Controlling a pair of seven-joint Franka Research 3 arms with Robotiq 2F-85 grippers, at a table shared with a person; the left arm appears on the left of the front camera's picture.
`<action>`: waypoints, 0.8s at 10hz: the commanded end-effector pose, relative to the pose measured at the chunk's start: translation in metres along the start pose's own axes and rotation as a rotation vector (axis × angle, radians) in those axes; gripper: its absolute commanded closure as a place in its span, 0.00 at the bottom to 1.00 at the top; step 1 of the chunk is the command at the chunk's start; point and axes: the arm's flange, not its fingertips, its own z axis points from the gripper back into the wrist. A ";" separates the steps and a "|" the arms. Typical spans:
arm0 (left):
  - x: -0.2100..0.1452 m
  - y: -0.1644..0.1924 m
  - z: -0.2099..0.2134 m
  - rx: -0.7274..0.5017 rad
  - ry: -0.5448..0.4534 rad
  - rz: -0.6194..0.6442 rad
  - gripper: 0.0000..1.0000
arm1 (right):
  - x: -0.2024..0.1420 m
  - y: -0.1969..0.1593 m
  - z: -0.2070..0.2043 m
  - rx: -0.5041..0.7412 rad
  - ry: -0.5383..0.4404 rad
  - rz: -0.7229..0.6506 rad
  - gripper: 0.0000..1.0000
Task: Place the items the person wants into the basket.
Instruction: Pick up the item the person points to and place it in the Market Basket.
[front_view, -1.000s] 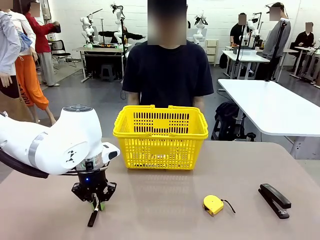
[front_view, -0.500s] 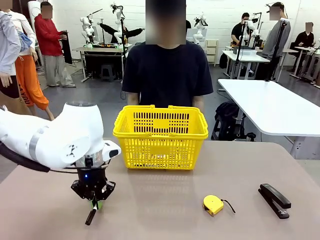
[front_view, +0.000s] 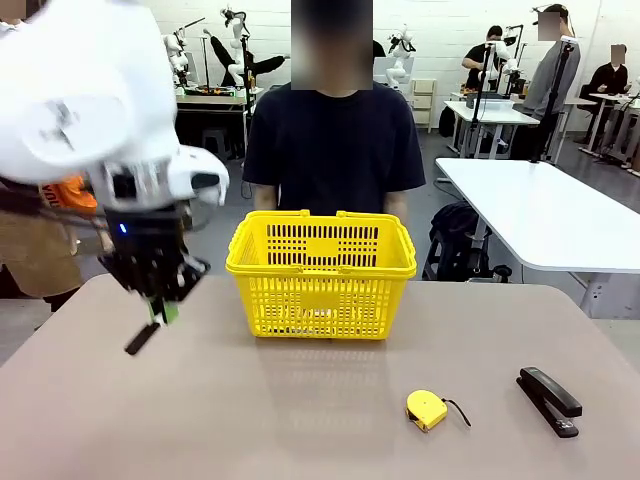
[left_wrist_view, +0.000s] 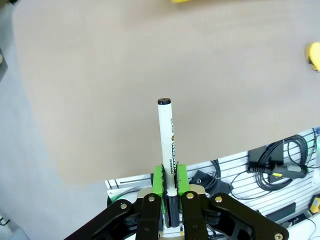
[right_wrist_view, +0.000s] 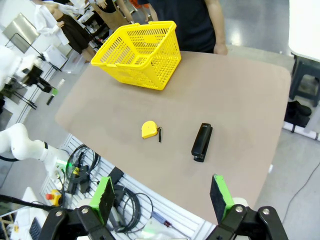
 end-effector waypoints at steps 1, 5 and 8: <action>-0.003 0.004 0.015 0.006 -0.040 -0.006 1.00 | 0.000 -0.001 -0.001 0.022 -0.008 0.013 0.00; -0.006 0.001 0.024 -0.003 -0.030 0.002 1.00 | 0.000 -0.001 -0.001 0.022 -0.008 0.013 0.00; -0.006 0.001 0.024 -0.003 -0.030 0.002 1.00 | 0.000 -0.001 -0.001 0.022 -0.008 0.013 0.00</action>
